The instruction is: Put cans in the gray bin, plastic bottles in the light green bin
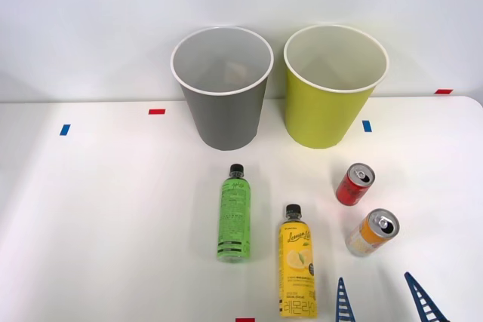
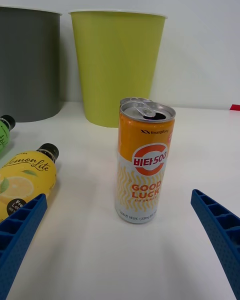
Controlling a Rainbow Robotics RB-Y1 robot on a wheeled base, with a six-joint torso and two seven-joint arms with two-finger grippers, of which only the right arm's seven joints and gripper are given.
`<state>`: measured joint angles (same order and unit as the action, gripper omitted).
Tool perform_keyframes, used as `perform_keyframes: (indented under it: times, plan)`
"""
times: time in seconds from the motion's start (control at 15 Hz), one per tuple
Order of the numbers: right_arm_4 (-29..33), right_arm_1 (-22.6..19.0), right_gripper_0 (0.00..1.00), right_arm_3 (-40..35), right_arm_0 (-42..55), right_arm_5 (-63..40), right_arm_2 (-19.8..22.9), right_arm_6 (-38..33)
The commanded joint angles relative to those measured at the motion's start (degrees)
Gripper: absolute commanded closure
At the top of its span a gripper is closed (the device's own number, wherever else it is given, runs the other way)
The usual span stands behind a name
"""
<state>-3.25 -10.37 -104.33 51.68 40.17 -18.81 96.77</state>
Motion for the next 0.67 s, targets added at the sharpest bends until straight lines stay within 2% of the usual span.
perform_keyframes:
  times: [0.07,0.67]
  plan:
    - [0.00,0.00,0.00,0.00,0.00,0.00,0.00,0.00]
    - [0.00,0.00,0.00,0.00,0.00,0.00,0.00,0.00]
